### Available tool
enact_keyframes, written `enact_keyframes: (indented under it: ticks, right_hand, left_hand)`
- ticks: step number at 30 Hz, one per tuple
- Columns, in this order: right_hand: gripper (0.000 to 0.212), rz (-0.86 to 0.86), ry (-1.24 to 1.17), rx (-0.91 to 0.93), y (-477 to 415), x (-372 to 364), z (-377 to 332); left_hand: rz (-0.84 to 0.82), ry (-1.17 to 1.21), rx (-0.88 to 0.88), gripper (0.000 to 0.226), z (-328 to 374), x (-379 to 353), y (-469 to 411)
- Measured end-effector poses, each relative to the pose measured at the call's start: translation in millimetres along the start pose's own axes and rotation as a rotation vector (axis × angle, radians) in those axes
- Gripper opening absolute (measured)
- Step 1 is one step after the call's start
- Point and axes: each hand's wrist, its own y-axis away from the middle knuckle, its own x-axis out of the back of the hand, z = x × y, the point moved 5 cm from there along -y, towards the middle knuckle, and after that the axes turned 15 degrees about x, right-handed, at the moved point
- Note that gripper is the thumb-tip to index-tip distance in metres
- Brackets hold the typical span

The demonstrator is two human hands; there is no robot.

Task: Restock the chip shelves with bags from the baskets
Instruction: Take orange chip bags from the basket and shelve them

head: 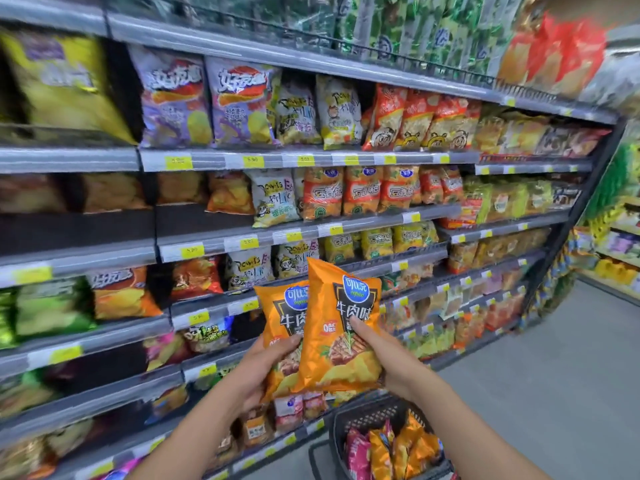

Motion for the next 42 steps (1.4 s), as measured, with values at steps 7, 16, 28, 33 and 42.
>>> enact_keyframes:
  ticks: [7, 16, 28, 33, 42]
  right_hand:
    - [0.036, -0.130, 0.033, 0.103, 32.5, -76.7, -32.0]
    - [0.040, -0.288, 0.097, 0.245, 41.0, -196.6, -61.1]
    - [0.031, -0.431, 0.119, 0.497, 68.3, -416.1, -99.6]
    - [0.029, -0.458, 0.134, 0.567, 89.1, -514.7, -113.7]
    - [0.014, -0.438, 0.103, 0.661, 123.2, -648.0, -151.2]
  left_hand:
    - [0.194, -0.065, -0.203, 0.117, 7.1, 44.9, 91.0]
    - [0.439, 0.010, -0.313, 0.083, 7.9, 145.4, 209.6]
    - [0.783, 0.035, -0.402, 0.053, -3.7, 308.2, 410.3]
    - [0.866, 0.021, -0.423, 0.052, -5.0, 380.0, 499.3]
    - [0.930, 0.012, -0.526, 0.064, 13.0, 473.5, 625.7]
